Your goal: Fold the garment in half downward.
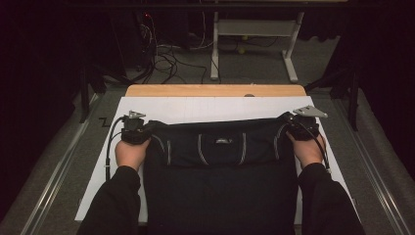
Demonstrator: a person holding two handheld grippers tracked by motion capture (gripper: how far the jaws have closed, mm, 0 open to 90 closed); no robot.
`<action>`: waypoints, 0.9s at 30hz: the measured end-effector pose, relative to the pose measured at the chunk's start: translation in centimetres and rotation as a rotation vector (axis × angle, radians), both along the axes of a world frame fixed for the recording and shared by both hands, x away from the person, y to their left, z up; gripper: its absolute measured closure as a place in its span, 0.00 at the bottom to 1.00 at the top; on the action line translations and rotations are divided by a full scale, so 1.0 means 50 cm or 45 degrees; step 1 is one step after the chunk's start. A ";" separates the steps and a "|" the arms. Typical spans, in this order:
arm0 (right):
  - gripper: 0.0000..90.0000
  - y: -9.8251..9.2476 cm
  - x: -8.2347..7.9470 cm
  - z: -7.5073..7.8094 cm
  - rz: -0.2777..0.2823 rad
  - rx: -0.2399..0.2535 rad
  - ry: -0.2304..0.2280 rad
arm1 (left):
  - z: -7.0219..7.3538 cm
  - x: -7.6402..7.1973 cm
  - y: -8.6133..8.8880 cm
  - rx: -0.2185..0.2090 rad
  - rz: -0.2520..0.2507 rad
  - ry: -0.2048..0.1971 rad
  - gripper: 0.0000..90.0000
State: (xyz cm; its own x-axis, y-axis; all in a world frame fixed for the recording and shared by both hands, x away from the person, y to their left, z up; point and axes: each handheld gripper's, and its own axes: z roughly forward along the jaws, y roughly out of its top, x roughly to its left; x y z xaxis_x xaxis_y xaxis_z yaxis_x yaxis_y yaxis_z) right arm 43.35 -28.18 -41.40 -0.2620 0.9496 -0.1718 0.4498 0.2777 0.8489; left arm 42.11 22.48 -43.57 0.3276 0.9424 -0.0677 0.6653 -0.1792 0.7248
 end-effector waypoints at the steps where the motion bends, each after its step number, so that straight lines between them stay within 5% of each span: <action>1: 0.91 0.006 0.003 -0.013 0.006 -0.017 0.031 | -0.007 0.002 0.000 -0.002 0.005 0.013 0.85; 4: 0.90 0.013 0.006 -0.031 -0.005 -0.024 0.061 | -0.028 0.006 -0.005 -0.002 0.022 0.056 0.81; 7: 0.89 0.013 0.009 -0.046 -0.019 -0.037 0.100 | -0.044 0.010 -0.007 0.048 0.078 0.093 0.64; 10: 0.87 0.011 0.012 -0.052 -0.026 -0.045 0.117 | -0.044 0.009 -0.002 0.039 0.079 0.090 0.53; 16: 0.55 0.003 0.008 -0.043 -0.054 0.008 0.105 | -0.017 -0.007 0.012 -0.014 0.103 0.007 0.40; 23: 0.48 -0.011 -0.035 -0.031 -0.022 0.074 0.085 | -0.001 -0.057 -0.015 -0.055 -0.040 -0.059 0.37; 27: 0.48 -0.020 -0.067 -0.045 0.000 0.110 0.095 | -0.016 -0.079 -0.030 -0.077 -0.103 -0.027 0.33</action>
State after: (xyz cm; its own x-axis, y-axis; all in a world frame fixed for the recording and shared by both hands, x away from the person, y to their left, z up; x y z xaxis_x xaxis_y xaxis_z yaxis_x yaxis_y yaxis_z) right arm 39.98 -29.18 -43.64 -0.2707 0.9602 -0.0692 0.5130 0.2047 0.8336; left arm 38.16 21.00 -44.40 0.4048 0.9071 -0.1158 0.6344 -0.1874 0.7499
